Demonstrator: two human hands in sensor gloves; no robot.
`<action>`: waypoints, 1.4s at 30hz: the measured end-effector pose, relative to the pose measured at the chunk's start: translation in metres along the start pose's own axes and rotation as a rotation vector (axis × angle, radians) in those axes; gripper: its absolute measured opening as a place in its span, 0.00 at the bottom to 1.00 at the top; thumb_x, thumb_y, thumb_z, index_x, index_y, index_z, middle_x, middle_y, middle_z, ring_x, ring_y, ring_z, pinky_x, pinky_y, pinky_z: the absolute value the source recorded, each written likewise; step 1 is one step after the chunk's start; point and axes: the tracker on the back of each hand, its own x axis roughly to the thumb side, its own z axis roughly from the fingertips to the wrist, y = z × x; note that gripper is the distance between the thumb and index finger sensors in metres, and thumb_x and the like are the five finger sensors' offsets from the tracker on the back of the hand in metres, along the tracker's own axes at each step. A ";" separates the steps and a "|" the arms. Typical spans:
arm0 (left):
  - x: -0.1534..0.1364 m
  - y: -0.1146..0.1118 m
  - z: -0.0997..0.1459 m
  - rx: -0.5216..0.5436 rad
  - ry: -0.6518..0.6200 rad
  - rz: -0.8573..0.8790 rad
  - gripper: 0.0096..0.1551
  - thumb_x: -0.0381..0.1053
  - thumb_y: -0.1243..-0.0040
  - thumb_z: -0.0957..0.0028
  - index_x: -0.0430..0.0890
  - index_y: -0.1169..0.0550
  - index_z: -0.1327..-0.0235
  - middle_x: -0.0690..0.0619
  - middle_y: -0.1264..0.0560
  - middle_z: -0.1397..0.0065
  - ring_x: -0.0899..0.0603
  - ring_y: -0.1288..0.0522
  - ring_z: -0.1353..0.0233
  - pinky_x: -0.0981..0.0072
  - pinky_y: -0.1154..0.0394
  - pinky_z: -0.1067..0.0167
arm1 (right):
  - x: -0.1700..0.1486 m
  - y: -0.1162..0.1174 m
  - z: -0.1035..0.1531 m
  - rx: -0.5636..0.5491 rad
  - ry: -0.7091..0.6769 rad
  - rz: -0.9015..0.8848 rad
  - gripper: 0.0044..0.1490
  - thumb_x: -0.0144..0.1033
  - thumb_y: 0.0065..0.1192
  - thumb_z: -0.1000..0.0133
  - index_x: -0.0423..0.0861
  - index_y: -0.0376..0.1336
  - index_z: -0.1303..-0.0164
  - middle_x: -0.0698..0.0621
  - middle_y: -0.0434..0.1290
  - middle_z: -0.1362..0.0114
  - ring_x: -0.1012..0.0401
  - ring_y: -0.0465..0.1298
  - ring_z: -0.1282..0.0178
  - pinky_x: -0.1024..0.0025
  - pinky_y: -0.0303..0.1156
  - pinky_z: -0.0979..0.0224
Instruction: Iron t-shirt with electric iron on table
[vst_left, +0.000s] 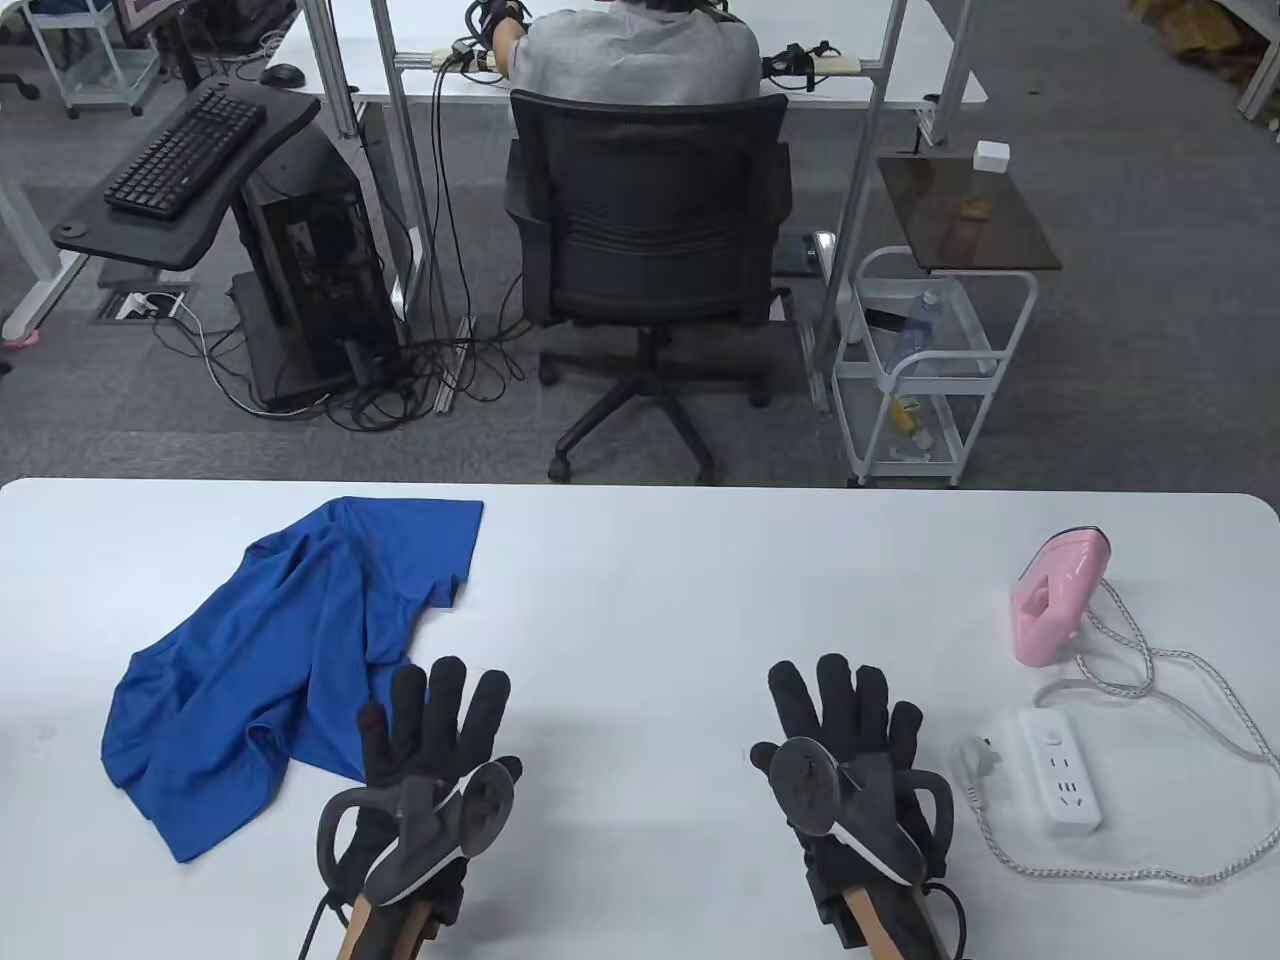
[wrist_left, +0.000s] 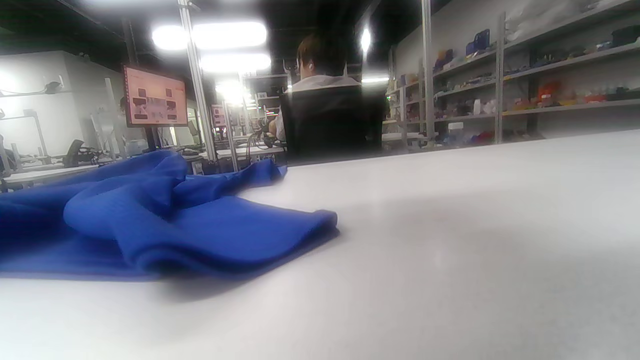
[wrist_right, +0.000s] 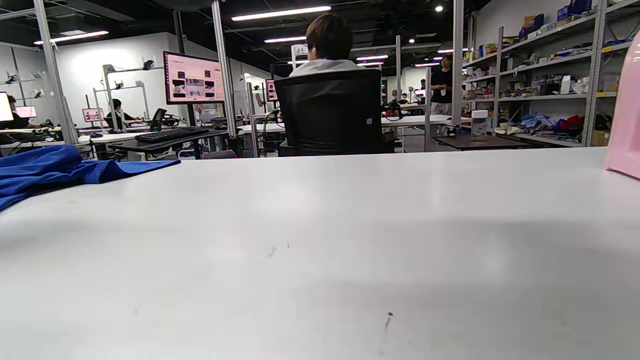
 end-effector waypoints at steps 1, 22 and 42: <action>0.000 -0.001 0.000 -0.004 -0.001 -0.002 0.49 0.68 0.60 0.48 0.61 0.66 0.21 0.47 0.62 0.11 0.31 0.62 0.15 0.31 0.56 0.24 | -0.001 0.001 0.000 0.002 0.004 0.000 0.47 0.54 0.45 0.46 0.55 0.42 0.15 0.34 0.44 0.11 0.30 0.47 0.16 0.24 0.45 0.24; 0.005 -0.004 0.001 -0.035 -0.019 -0.040 0.49 0.67 0.59 0.48 0.60 0.65 0.21 0.46 0.61 0.11 0.31 0.60 0.15 0.31 0.55 0.24 | -0.020 -0.030 -0.014 -0.045 0.049 0.044 0.42 0.52 0.52 0.44 0.55 0.52 0.17 0.36 0.56 0.14 0.36 0.65 0.22 0.36 0.63 0.27; 0.011 -0.012 0.001 -0.080 -0.061 -0.078 0.50 0.67 0.59 0.48 0.60 0.66 0.21 0.46 0.61 0.12 0.30 0.60 0.15 0.32 0.54 0.23 | -0.111 0.055 -0.029 0.356 0.314 0.306 0.39 0.49 0.55 0.44 0.55 0.55 0.19 0.37 0.52 0.12 0.38 0.75 0.32 0.43 0.71 0.34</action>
